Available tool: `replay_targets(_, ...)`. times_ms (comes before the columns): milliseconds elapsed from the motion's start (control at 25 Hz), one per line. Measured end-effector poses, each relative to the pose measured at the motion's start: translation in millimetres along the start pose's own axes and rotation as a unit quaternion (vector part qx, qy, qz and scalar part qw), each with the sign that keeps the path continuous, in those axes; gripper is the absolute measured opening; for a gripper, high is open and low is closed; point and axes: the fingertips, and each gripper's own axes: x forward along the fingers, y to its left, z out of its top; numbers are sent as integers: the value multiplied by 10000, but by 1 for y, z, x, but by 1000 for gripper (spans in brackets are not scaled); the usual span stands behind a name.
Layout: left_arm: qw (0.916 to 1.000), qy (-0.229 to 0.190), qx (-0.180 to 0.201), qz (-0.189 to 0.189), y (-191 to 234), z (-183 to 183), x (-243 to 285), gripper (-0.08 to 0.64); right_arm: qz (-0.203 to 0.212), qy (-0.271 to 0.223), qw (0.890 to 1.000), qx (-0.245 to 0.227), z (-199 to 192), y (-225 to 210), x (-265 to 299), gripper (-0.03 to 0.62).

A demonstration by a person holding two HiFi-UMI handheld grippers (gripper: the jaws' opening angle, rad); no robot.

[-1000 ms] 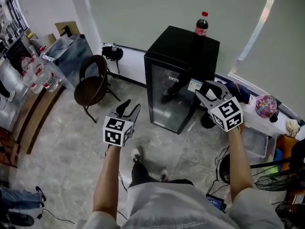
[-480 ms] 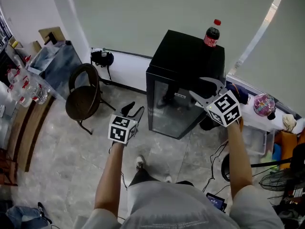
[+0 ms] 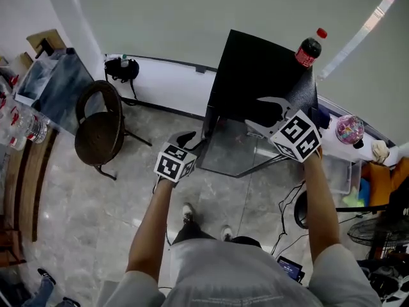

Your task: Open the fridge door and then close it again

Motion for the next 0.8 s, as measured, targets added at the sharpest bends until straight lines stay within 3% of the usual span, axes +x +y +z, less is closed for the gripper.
replay_targets(160, 9992, 115, 19, -371, 9, -5, 25, 160, 199, 373, 9989, -203, -4, 2, 18, 227)
replay_targets(480, 9976, 181, -89, -668, 27, -13, 57, 160, 474, 757, 9951, -420, -4, 13, 32, 224)
replay_targets(800, 9951, -34, -286, -941, 24, -13, 70, 153, 381, 887, 9942, -472, -8, 10, 39, 206)
